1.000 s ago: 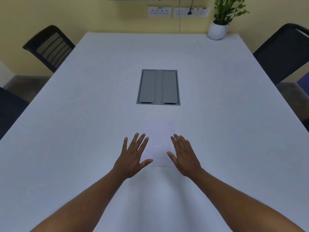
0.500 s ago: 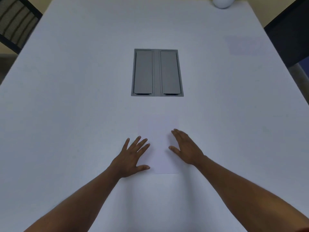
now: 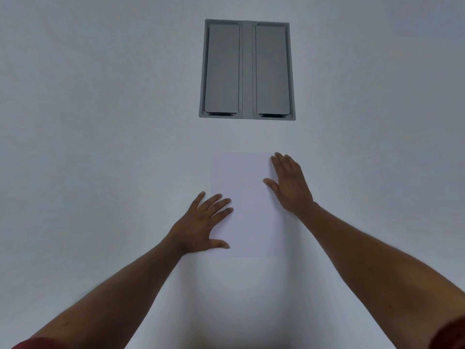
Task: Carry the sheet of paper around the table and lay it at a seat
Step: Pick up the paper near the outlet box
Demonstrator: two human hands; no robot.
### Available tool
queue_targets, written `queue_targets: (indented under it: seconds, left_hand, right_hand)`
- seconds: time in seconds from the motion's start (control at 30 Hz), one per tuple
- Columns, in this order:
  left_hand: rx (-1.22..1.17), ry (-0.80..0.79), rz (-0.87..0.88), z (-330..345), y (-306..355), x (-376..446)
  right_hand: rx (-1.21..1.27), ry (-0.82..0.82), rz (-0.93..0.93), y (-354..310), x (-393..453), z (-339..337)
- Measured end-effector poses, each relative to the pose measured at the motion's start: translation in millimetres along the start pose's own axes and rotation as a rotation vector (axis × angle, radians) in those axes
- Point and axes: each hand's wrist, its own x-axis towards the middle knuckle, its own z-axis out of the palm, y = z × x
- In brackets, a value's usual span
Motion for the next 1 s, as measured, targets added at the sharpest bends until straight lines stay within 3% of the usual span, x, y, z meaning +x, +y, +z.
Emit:
queue_targets:
  seconds: [0.23, 0.37, 0.5, 0.6, 0.67, 0.77, 1.0]
  left_hand:
    - [-0.006, 0.001, -0.015, 1.0, -2.4, -0.5]
    - [-0.012, 0.019, -0.014, 1.1, -1.8, -1.3]
    - [0.000, -0.004, -0.022, -0.6, -2.0, 0.2]
    - [0.007, -0.010, -0.024, 0.0, -1.6, -0.3]
    - [0.009, -0.010, -0.025, -0.1, -2.1, 0.2]
    - [-0.002, 0.000, -0.027, -1.1, -2.6, 0.6]
    - [-0.018, 0.026, -0.020, -1.1, -1.2, 0.4]
  right_hand:
    - [0.047, 0.092, -0.015, -1.2, -5.6, 12.8]
    - [0.196, 0.101, 0.029, -7.0, -6.1, 8.5]
    - [0.491, 0.218, 0.222, -17.1, -6.8, -0.9]
    - [0.796, 0.174, 0.421, -28.1, -18.9, -5.3]
    - [0.640, 0.181, 0.420, -32.6, -33.2, -2.2]
    - [0.233, 0.171, 0.221, -24.8, -40.9, 8.4]
    - [0.092, 0.039, 0.103, -2.5, -7.7, 6.1]
